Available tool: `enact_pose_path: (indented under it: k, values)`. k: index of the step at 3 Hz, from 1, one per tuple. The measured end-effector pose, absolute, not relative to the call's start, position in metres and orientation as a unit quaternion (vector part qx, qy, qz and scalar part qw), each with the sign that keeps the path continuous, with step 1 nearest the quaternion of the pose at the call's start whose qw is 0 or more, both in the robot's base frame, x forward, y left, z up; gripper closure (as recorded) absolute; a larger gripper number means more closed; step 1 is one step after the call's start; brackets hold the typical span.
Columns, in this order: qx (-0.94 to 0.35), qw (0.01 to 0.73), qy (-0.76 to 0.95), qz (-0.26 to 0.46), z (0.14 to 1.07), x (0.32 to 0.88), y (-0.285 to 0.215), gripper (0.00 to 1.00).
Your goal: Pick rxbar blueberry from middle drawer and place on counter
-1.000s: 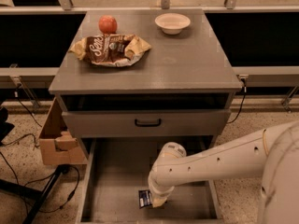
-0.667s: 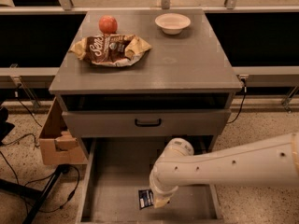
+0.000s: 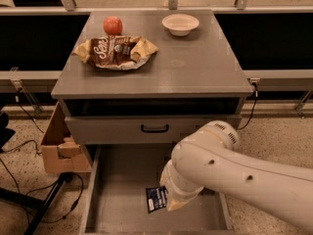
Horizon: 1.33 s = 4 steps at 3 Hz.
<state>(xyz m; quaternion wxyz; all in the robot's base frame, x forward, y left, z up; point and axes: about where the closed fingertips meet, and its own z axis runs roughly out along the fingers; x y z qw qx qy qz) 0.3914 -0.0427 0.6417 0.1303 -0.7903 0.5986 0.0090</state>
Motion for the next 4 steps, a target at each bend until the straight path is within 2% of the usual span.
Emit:
enact_pose_path:
  k: [2, 4]
  values:
    - [-0.769, 0.145, 0.621, -0.029, 0.811, 0.406, -0.091, 1.0]
    - [-0.666, 0.246, 0.694, -0.121, 0.927, 0.482, -0.153, 1.0]
